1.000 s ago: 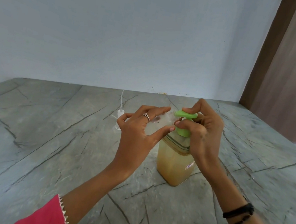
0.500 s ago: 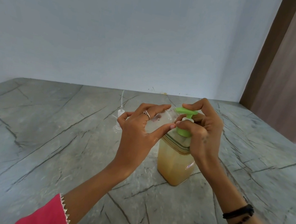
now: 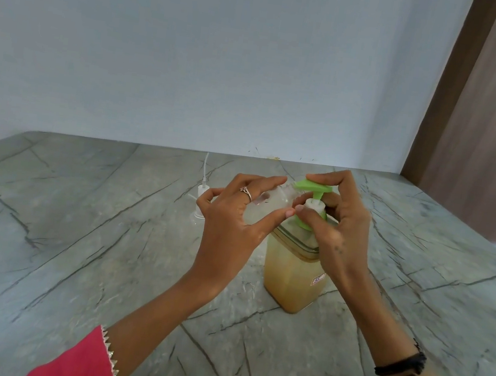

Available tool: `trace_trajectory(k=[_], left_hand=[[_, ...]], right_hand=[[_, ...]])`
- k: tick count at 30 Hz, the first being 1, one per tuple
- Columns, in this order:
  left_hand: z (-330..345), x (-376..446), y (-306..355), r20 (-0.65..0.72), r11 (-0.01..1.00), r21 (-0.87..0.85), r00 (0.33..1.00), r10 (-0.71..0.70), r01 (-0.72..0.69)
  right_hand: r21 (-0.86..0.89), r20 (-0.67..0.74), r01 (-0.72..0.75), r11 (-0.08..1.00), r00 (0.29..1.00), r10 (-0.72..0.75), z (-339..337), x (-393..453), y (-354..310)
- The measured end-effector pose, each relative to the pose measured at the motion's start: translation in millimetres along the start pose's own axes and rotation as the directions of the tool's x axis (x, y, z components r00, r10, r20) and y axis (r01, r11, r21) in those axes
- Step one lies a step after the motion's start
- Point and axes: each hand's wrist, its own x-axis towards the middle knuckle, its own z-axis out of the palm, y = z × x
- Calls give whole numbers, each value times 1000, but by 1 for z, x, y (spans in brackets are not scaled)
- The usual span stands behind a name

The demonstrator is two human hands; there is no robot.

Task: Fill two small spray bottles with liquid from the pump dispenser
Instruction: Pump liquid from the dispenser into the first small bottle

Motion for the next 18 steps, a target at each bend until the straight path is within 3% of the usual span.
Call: trace_trajectory(k=[5, 13, 18], left_hand=[[1, 1, 1, 3, 1000, -10, 1000, -3, 3], [0, 1, 1, 0, 1000, 12, 1000, 7, -7], [0, -3, -1, 20, 999, 30, 1000, 24, -25]], right_hand=[[-3, 104, 35, 999, 994, -34, -7, -5, 0], [239, -6, -57, 969, 998, 60, 0, 0, -2], [261, -10, -134, 956, 990, 142, 2, 5, -3]])
